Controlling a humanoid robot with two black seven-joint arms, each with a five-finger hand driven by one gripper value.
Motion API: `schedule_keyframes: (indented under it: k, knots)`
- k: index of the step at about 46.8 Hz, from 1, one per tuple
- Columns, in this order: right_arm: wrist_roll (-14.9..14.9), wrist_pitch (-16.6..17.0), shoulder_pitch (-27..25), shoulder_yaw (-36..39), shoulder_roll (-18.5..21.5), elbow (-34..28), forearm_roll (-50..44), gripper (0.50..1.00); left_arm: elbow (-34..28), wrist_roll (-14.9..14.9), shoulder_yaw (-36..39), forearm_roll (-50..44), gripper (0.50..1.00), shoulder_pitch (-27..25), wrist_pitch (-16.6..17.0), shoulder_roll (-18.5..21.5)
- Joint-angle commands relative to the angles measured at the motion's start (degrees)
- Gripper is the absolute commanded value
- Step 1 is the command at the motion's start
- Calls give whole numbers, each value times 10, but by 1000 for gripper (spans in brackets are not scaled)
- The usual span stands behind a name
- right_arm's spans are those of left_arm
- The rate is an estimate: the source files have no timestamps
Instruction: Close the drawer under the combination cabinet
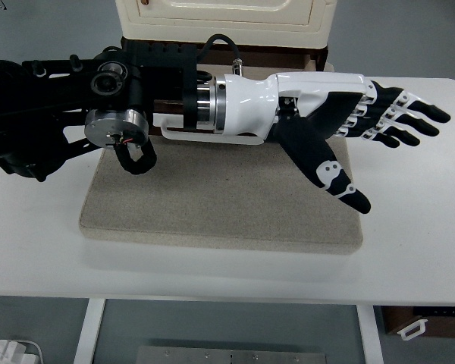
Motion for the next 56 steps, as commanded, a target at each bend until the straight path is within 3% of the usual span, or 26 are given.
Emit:
schedule_keyframes:
  k: [1,15,32,45,56]
  knots:
    - [0,0,0,0,0,0,0,952,-1,12,17,7,1000,0,-16,3]
    - [0,0,0,0,0,0,0,952,0,58,65,52,1000,0,-68,31]
    - [0,0,0,0,0,0,0,952,30,116,94,70,1000,0,-109,43]
    - [0,0,0,0,0,0,0,952,68,141,106,122,1000,0,-112,44]
    - [0,0,0,0,0,0,0,952,99,144,106,141,1000,0,-127,44]
